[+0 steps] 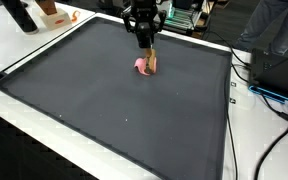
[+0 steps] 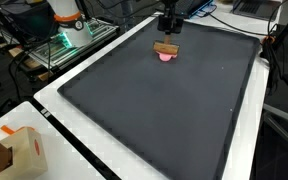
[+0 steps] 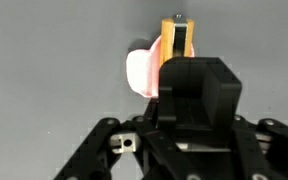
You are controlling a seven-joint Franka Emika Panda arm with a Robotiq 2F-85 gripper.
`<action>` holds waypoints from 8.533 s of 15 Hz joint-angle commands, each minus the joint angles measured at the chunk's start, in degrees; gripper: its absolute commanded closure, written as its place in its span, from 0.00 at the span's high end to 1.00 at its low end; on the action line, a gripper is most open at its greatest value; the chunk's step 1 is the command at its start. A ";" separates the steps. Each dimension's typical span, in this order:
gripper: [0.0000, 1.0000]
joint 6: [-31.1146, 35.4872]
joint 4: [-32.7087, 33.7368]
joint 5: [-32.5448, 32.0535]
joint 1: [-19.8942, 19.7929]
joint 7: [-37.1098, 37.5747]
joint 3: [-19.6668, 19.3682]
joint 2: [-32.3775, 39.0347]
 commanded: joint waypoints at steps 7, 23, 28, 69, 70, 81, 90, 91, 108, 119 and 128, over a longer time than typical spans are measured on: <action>0.24 10.96 0.62 3.25 1.00 -0.48 1.61 5.31; 0.24 16.42 2.36 1.09 1.24 0.52 1.96 6.23; 0.24 20.60 2.48 0.76 1.35 1.01 1.97 6.73; 0.24 -27.99 12.88 34.54 -16.85 -39.08 -12.79 7.01; 0.24 -27.68 12.85 34.81 -17.11 -39.42 -12.85 7.45; 0.24 -28.13 16.27 35.16 -20.31 -41.89 -13.64 11.59; 0.24 -29.26 18.53 34.88 -22.10 -43.80 -13.39 14.54; 0.24 -29.83 18.74 34.91 -22.23 -44.35 -13.34 14.80; 0.24 -23.50 11.78 28.64 -12.89 -31.43 -10.47 3.47; 0.24 -8.25 1.02 -4.10 2.47 2.53 0.86 -8.11; 0.49 -8.41 2.69 -5.00 3.57 3.70 1.61 -5.68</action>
